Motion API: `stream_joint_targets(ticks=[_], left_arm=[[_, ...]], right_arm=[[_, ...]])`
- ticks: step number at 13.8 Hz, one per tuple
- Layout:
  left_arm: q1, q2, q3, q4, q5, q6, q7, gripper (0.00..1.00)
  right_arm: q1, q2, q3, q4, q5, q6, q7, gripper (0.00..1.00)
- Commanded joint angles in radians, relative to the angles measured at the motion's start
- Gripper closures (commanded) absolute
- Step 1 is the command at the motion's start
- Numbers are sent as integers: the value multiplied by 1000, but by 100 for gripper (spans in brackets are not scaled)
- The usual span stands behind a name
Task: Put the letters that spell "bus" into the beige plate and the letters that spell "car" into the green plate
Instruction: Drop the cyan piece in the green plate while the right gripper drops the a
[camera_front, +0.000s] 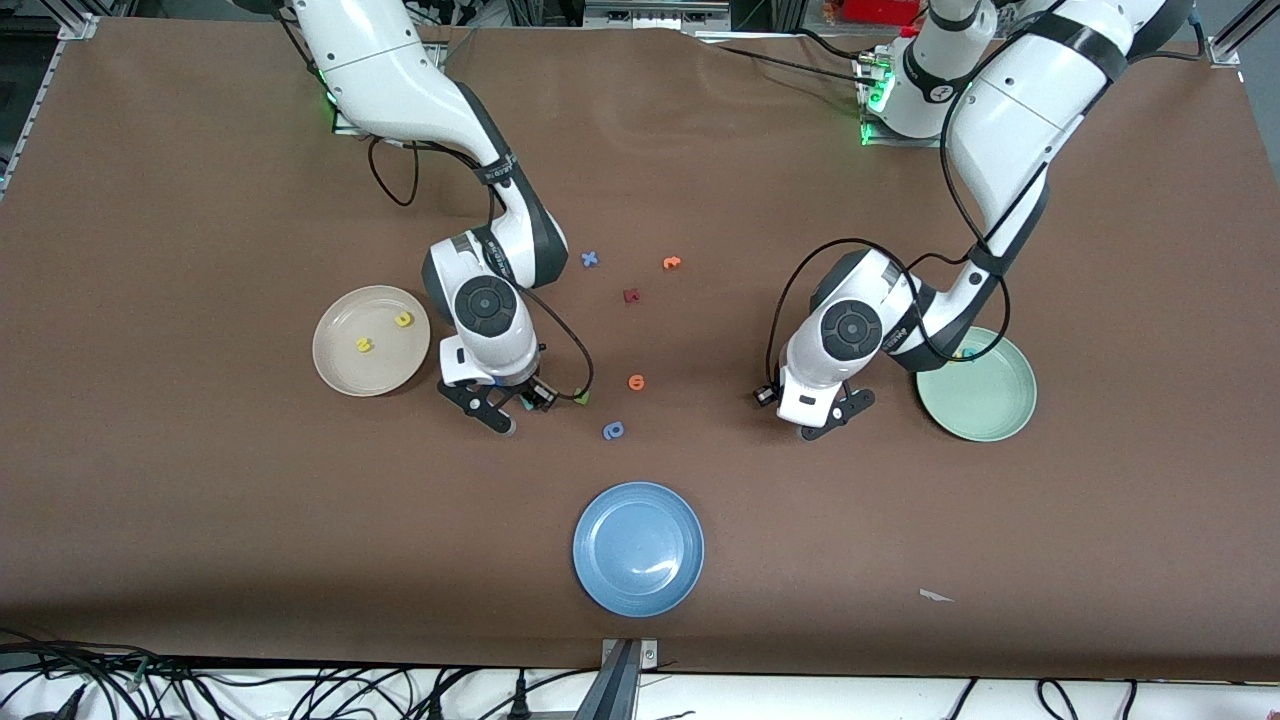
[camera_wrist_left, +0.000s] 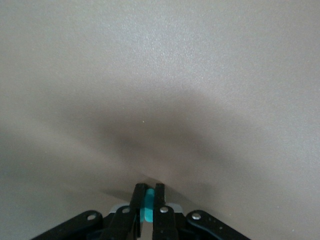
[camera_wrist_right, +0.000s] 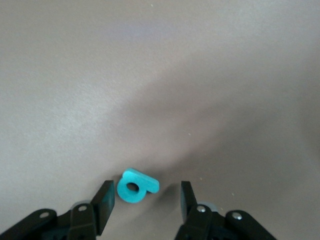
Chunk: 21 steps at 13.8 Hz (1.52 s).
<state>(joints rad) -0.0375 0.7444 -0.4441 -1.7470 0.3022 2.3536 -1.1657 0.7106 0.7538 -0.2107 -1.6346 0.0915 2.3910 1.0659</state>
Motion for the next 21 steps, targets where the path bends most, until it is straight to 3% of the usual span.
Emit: stream_joint_targets(ticks=[1, 4, 8, 11, 15, 21], left_arm=[[7, -5, 4, 26, 28, -20, -17, 100], [60, -78, -14, 30, 20, -162, 21, 100], [267, -183, -133, 29, -89, -392, 281, 100], [378, -212, -139, 29, -89, -546, 487, 100], [507, -201, -134, 26, -69, -557, 695, 100], [538, -73, -122, 21, 54, -399, 690, 100]], right_arm=[[-11, 32, 4, 15, 23, 48, 22, 38], [-5, 39, 7, 13, 45, 60, 23, 42], [0, 39, 8, 13, 57, 62, 23, 46], [3, 39, 8, 13, 57, 62, 23, 55], [3, 36, 8, 13, 56, 62, 19, 77], [-5, -28, -18, 16, 37, -11, -24, 78]])
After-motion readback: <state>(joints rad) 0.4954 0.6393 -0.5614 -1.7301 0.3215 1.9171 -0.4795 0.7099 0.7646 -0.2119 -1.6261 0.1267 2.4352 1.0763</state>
